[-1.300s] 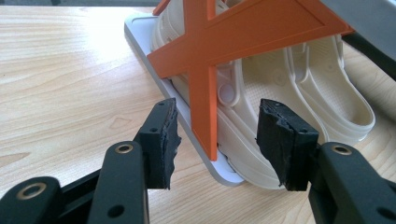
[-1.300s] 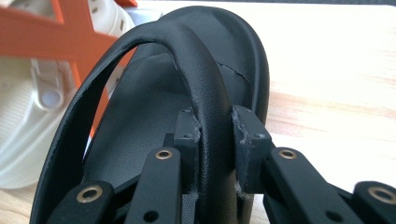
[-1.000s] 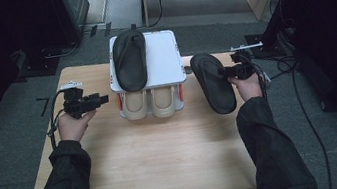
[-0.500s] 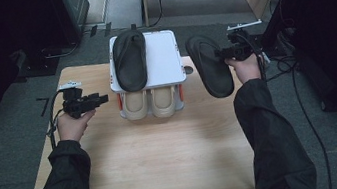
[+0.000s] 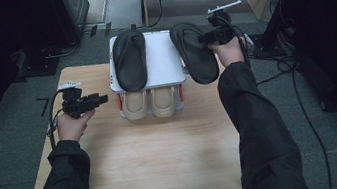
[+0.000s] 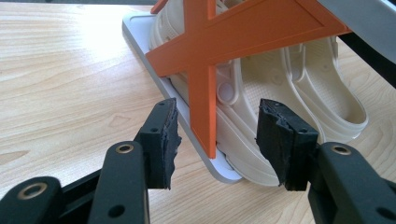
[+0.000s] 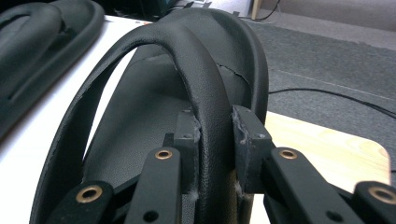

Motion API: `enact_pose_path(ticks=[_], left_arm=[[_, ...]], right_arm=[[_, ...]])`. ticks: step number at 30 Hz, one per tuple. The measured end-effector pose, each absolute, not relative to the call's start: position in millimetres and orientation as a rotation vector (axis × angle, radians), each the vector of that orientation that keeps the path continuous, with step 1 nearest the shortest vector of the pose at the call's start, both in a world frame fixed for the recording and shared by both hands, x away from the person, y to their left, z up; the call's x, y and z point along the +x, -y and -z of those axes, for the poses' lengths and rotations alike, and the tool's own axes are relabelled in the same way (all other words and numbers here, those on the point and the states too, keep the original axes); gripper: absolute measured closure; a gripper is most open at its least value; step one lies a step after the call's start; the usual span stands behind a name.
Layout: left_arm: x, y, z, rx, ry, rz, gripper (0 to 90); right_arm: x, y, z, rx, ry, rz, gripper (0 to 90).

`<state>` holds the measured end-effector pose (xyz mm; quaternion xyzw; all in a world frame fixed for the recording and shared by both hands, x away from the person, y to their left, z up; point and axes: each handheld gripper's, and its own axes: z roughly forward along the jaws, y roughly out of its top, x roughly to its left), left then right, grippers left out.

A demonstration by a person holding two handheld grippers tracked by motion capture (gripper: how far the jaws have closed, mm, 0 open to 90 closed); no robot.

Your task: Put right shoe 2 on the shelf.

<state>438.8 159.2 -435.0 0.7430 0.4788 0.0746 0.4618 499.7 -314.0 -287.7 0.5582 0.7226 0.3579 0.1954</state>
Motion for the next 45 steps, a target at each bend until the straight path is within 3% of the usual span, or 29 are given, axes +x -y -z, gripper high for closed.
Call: enact_pose_path(ticks=[24,45], left_arm=[[438,-159,433,1.823,-1.151,-0.192,48.6],[437,-158,433,1.828,-1.15,-0.198,48.6]], right_arm=[[541,228,305,1.569,-2.062,-0.976,72.8],[527,221,314,1.55,-2.118,-1.042,64.7]])
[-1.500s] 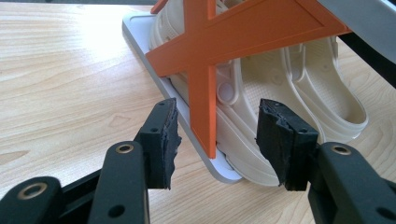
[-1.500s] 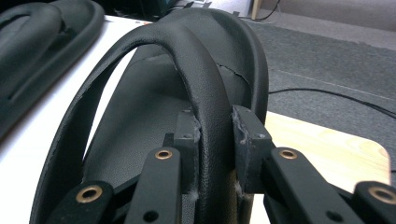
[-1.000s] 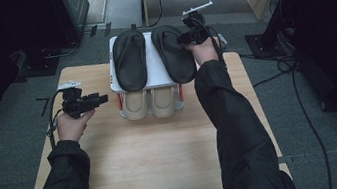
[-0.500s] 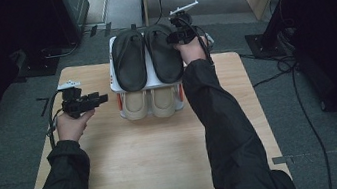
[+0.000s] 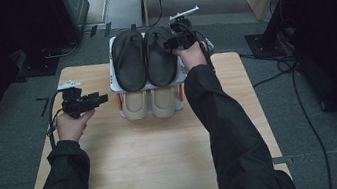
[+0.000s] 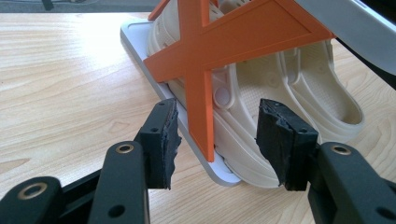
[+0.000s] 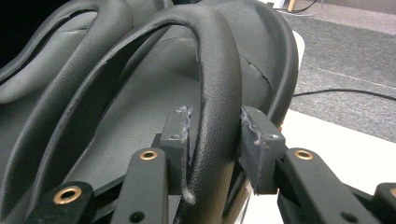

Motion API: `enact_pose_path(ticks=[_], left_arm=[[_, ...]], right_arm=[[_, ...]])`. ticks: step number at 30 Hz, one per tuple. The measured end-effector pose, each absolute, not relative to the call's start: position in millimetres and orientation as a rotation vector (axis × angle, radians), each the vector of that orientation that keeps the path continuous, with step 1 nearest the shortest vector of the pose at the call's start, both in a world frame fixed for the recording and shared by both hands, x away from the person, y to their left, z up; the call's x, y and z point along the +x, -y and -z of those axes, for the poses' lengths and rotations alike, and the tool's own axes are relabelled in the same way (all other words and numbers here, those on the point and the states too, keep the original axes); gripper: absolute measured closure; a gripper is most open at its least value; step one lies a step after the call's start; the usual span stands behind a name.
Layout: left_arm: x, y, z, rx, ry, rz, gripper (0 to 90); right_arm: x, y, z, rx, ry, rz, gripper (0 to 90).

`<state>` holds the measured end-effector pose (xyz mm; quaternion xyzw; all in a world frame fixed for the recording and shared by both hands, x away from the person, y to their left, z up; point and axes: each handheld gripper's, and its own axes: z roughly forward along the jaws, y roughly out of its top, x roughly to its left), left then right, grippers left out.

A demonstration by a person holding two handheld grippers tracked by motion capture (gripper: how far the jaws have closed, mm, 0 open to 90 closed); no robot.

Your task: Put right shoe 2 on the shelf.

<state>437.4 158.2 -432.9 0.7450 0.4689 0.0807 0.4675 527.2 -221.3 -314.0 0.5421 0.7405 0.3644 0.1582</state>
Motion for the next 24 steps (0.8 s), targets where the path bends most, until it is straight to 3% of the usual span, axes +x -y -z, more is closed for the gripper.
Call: enact_pose_path(ticks=[7,14,24], left_arm=[[438,-159,433,1.828,-1.15,-0.199,48.6],[438,-158,434,1.834,-1.15,-0.198,48.2],[439,-157,435,1.847,-1.156,-0.199,47.5]], right_arm=[[525,221,314,1.532,-2.125,-1.047,63.1],[521,229,312,1.456,-2.129,-1.079,50.3],[505,246,298,1.376,-2.14,-1.158,46.3]])
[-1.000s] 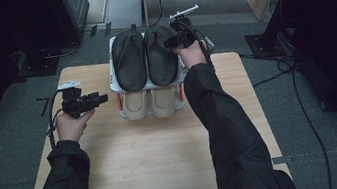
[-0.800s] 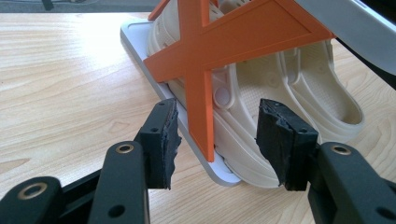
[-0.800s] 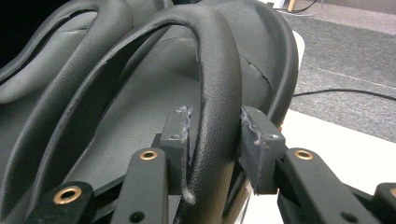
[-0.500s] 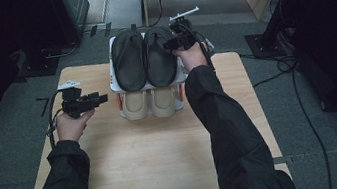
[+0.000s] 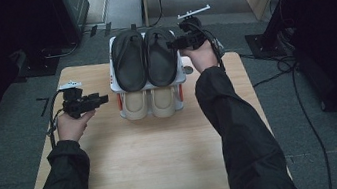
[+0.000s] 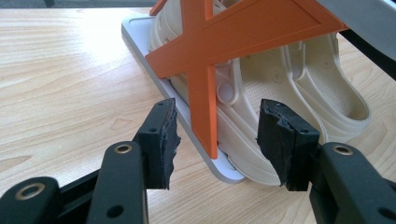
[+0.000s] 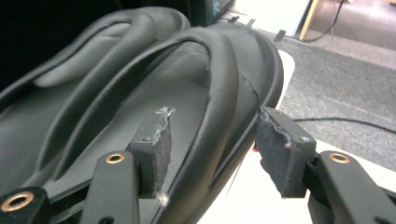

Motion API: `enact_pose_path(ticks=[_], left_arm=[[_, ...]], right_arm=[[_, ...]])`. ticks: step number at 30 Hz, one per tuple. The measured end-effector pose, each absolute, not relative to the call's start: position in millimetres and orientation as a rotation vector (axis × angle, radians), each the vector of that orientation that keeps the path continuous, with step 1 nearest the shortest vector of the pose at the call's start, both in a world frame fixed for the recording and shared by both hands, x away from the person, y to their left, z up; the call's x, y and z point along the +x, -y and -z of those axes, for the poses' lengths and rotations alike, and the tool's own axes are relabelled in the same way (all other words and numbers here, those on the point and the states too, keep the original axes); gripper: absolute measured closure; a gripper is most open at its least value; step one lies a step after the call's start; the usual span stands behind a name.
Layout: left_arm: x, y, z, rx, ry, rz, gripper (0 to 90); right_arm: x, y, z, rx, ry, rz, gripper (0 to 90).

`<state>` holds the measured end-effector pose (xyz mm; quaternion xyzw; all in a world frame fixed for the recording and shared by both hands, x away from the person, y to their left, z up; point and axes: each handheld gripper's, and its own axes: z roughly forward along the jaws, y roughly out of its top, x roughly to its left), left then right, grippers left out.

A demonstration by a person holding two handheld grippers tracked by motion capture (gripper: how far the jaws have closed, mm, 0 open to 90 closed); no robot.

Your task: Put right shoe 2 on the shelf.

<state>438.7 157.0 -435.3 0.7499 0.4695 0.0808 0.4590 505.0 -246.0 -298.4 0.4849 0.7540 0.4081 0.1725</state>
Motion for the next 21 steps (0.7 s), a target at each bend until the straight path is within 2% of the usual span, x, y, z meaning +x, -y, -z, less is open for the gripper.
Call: enact_pose_path(ticks=[21], left_arm=[[437,-154,440,1.867,-1.152,-0.204,45.2]], right_arm=[[468,293,317,1.292,-2.167,-1.212,47.3]])
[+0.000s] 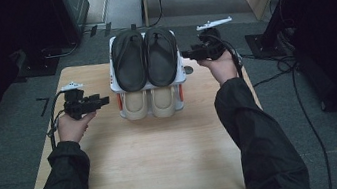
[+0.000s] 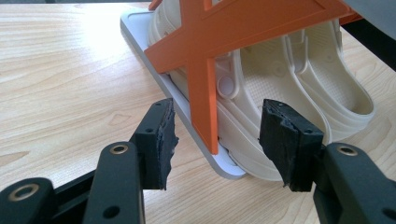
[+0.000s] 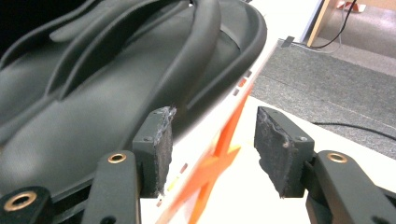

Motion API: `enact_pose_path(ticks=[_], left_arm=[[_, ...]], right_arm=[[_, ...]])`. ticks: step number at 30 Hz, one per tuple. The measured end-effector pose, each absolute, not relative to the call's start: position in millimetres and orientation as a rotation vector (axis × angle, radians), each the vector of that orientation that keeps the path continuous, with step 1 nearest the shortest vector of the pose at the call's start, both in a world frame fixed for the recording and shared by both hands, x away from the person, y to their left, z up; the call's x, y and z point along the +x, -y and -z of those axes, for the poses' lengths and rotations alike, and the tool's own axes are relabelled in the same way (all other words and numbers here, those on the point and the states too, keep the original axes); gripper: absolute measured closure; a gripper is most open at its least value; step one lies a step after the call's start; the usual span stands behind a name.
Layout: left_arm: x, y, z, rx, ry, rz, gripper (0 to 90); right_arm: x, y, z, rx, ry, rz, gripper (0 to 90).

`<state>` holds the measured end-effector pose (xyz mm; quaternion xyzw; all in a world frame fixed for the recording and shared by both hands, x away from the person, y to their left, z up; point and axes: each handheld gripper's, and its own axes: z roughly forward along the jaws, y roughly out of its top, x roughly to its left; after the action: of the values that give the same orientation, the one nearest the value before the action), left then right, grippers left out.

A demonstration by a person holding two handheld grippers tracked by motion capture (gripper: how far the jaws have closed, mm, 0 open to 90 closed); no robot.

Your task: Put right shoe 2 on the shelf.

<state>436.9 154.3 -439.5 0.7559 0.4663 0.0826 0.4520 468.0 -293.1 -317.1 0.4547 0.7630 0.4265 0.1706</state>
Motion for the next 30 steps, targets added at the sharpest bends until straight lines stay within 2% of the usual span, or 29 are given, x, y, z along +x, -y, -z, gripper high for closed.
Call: enact_pose_path(ticks=[12,30], left_arm=[[434,-150,442,1.874,-1.148,-0.199,44.2],[422,-143,444,1.918,-1.115,-0.191,41.8]], right_arm=[[447,313,347,1.229,-2.183,-1.211,47.2],[406,320,400,1.178,-2.252,-1.224,46.1]])
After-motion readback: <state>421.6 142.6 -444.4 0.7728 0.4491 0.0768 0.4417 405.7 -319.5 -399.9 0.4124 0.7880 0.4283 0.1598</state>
